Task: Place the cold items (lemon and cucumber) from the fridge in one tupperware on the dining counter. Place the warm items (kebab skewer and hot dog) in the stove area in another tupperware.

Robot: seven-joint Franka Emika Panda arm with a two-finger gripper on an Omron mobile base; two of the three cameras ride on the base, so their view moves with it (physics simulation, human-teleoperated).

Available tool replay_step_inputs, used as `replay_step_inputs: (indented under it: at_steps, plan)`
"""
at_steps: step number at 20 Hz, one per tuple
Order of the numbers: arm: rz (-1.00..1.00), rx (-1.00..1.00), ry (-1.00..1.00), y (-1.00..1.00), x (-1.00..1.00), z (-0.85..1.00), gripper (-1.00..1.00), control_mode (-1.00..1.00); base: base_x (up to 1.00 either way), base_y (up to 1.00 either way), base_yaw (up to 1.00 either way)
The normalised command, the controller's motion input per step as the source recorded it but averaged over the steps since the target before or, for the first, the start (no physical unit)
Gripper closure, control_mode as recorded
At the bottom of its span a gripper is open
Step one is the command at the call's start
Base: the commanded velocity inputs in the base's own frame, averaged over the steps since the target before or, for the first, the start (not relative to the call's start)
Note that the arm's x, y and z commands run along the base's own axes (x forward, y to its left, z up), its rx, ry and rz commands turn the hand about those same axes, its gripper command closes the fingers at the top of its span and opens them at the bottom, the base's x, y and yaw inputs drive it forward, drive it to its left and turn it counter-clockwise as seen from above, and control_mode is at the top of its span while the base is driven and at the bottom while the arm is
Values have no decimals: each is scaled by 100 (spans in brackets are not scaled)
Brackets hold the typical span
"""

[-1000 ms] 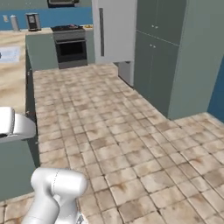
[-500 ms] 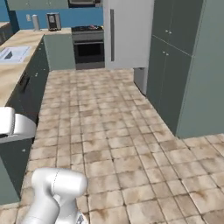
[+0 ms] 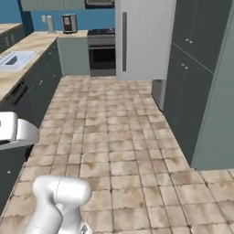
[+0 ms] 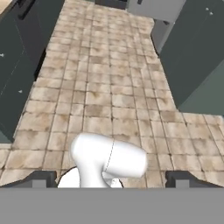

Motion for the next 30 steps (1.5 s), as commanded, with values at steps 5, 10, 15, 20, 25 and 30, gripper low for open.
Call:
replay_step_inputs:
  at_steps: [5, 10, 15, 20, 25, 30]
  plan:
    - [0, 0, 0, 0, 0, 0, -100, 100, 100, -24, 27]
    - [0, 0, 0, 0, 0, 0, -100, 100, 100, -20, 33]
    - [0, 0, 0, 0, 0, 0, -100, 100, 100, -13, 33]
    - [0, 0, 0, 0, 0, 0, -100, 100, 100, -22, 37]
    - [0, 0, 0, 0, 0, 0, -100, 100, 100, -18, 26]
    - [0, 0, 0, 0, 0, 0, -100, 100, 100, -18, 0]
